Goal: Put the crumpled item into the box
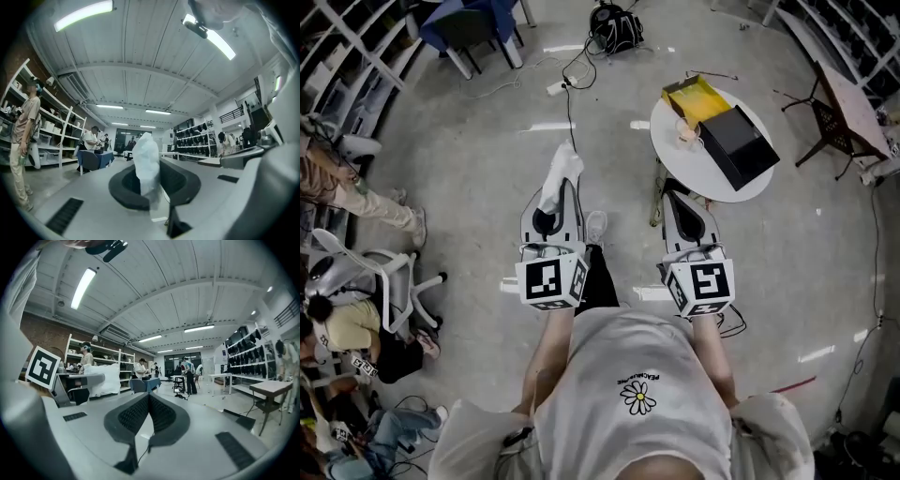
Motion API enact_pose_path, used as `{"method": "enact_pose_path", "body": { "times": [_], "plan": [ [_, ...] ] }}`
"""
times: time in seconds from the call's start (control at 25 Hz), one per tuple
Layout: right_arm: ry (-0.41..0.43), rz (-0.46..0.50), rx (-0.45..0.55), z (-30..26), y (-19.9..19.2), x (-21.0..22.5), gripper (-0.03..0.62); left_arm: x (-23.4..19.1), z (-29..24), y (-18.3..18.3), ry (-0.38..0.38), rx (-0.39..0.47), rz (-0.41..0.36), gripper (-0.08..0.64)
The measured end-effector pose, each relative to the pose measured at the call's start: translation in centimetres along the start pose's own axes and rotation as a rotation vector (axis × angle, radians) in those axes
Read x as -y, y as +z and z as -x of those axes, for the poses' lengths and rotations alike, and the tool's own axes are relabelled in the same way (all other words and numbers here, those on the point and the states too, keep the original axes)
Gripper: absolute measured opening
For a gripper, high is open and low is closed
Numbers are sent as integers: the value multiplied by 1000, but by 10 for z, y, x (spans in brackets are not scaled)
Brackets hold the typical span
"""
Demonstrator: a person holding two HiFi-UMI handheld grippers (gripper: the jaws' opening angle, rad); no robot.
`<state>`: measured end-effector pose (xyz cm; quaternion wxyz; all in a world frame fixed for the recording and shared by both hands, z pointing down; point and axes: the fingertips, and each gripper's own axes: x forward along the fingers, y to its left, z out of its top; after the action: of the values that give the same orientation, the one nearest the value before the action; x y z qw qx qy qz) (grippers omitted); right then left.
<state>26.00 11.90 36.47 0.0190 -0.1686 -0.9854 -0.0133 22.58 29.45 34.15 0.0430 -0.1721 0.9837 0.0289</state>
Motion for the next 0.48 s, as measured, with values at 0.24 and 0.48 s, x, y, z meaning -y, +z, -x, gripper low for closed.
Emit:
{"method": "enact_pose_path", "body": {
  "times": [0.24, 0.48],
  "plan": [
    [-70, 54, 40, -59, 18, 32, 3, -17, -81, 5, -55, 46, 12, 44],
    [-170, 57, 30, -137, 32, 77, 3, -31, -184, 4, -148, 41, 25, 43]
  ]
}}
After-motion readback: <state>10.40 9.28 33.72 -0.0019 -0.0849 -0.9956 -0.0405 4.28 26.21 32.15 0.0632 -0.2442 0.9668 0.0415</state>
